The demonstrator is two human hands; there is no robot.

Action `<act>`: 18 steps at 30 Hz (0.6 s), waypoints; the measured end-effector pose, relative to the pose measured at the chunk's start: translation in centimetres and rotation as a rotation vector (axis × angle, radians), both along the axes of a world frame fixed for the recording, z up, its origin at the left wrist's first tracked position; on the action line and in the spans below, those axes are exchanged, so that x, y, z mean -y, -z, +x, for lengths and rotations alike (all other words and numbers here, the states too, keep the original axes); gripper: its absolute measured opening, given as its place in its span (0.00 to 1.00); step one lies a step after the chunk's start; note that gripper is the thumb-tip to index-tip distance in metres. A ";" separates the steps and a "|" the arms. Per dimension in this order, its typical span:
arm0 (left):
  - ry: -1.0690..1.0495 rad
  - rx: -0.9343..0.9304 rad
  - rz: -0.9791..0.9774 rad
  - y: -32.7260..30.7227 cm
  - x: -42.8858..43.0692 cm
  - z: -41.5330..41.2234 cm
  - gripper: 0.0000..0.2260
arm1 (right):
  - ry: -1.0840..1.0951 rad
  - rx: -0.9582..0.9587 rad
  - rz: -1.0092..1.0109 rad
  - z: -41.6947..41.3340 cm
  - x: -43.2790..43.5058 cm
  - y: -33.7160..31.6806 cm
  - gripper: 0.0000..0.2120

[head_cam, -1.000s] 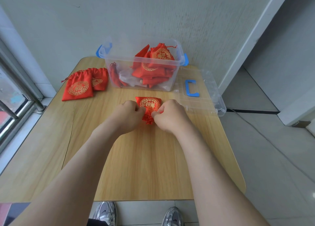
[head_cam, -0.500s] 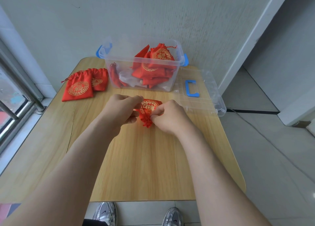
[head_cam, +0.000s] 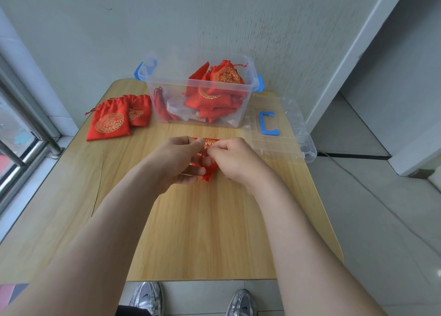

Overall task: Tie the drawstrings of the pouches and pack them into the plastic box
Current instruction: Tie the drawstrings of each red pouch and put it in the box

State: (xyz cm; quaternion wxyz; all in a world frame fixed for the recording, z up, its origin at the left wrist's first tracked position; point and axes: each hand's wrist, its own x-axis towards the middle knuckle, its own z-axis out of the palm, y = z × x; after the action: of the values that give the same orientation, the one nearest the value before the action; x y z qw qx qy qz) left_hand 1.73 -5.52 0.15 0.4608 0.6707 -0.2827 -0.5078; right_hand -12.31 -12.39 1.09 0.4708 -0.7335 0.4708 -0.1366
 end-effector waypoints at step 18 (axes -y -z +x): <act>0.049 0.105 -0.012 0.0 -0.2 0.3 0.05 | 0.134 0.038 0.062 0.3 0.0 -0.5 0.12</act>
State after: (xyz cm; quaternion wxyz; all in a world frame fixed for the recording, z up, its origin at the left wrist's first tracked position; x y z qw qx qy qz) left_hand 2.04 -5.28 0.19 0.4369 0.6866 -0.3256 -0.4814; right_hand -12.05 -12.41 1.58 0.4921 -0.6825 0.5139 -0.1671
